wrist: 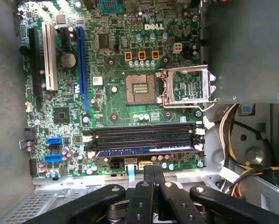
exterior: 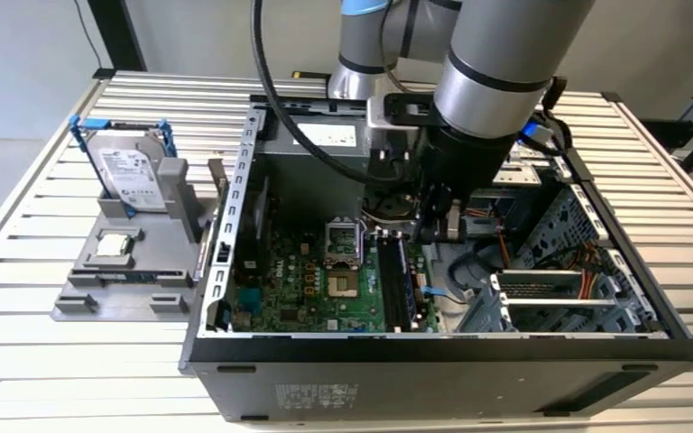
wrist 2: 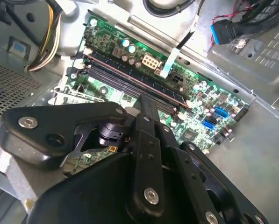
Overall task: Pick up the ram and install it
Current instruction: 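Press down the ram until it locks into place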
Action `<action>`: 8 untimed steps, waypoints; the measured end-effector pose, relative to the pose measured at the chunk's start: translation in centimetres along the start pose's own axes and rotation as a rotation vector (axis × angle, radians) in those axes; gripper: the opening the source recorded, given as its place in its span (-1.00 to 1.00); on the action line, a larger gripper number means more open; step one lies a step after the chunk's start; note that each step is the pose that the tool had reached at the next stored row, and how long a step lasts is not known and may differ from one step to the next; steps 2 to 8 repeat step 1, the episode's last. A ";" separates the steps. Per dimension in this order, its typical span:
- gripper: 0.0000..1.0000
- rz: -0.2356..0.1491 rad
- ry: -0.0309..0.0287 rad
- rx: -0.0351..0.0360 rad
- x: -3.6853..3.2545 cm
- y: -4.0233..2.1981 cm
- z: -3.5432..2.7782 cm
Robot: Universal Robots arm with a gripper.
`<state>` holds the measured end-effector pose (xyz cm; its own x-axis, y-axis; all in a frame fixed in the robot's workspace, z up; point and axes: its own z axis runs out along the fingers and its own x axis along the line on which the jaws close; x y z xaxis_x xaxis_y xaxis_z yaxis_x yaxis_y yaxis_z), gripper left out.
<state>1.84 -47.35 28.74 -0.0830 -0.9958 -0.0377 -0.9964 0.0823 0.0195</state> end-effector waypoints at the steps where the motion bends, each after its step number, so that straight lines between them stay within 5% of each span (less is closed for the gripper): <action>1: -1.00 0.000 0.0003 0.0000 0.00 0.00 -0.01; 8: -1.00 0.000 0.0003 0.0000 0.00 0.00 -0.01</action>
